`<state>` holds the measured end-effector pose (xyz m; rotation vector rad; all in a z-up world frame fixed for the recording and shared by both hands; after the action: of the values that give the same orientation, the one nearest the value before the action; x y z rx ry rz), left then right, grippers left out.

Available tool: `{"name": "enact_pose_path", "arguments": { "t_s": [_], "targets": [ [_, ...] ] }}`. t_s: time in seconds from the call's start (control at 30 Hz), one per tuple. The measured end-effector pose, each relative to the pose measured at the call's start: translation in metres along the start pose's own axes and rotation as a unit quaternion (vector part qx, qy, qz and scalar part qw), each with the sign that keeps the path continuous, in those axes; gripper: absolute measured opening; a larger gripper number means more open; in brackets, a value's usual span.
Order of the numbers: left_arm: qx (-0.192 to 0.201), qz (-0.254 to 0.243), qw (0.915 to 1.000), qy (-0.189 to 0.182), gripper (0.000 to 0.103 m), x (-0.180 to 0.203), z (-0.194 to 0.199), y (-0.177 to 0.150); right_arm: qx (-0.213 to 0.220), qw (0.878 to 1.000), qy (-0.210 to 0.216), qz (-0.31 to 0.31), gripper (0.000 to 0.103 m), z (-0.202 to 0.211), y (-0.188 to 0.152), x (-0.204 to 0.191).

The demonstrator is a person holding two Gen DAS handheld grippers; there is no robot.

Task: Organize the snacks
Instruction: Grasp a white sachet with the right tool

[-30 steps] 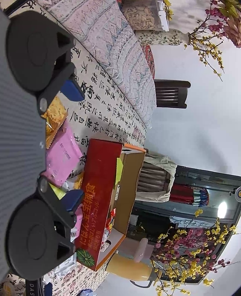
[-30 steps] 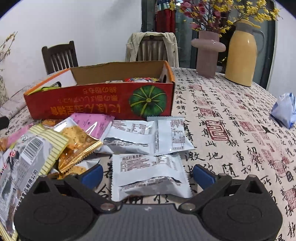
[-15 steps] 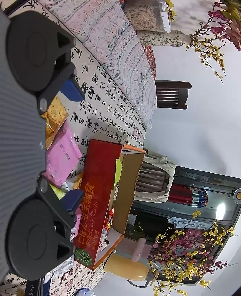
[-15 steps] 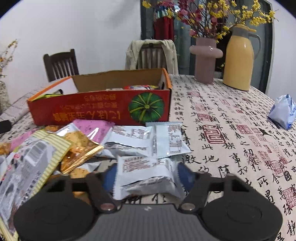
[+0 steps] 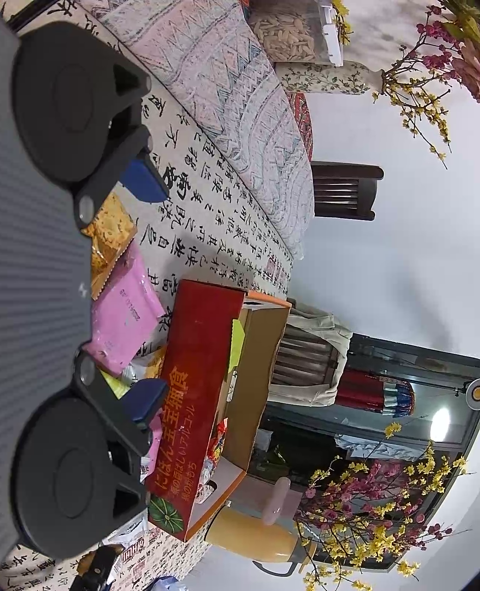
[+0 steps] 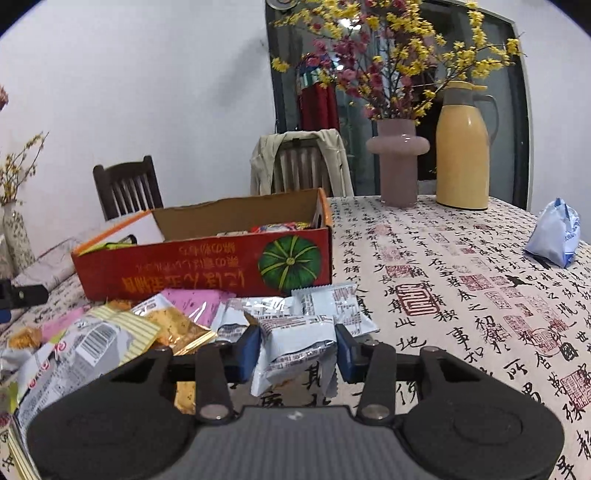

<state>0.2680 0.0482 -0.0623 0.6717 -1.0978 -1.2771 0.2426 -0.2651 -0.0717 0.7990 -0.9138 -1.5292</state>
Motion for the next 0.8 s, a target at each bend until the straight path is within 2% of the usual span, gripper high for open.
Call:
{"name": "enact_pose_path", "arguments": {
  "t_s": [0.27, 0.4, 0.6, 0.8],
  "targets": [
    [-0.015, 0.010, 0.9994, 0.029, 0.103, -0.008, 0.001, 0.000, 0.007, 1.000, 0.009, -0.016, 0.042, 0.001, 0.001, 0.003],
    [-0.034, -0.009, 0.9984, 0.044, 0.103, -0.012, 0.007, 0.003, 0.009, 1.000, 0.015, -0.022, 0.042, 0.002, 0.001, 0.005],
    [-0.096, -0.067, 0.9902, 0.075, 0.103, -0.031, 0.002, -0.004, 0.013, 0.999, 0.023, -0.028, 0.042, 0.003, 0.001, 0.005],
    [-0.146, -0.086, 0.9820, 0.083, 0.103, -0.042, -0.005, -0.023, 0.014, 0.999, 0.024, -0.030, 0.042, 0.004, 0.002, 0.005]
  ]
}}
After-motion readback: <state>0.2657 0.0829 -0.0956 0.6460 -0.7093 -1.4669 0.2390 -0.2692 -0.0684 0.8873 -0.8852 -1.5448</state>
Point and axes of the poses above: each gripper's, at about its wrist camera, not at the fingertips, and z roughly against the way its jaws point, x to its right, y to its top, the point moved 9 cm from there along -z, roughly the way its jaws point, and after that the axes turned 13 degrees about -y, right-handed, at the moved point
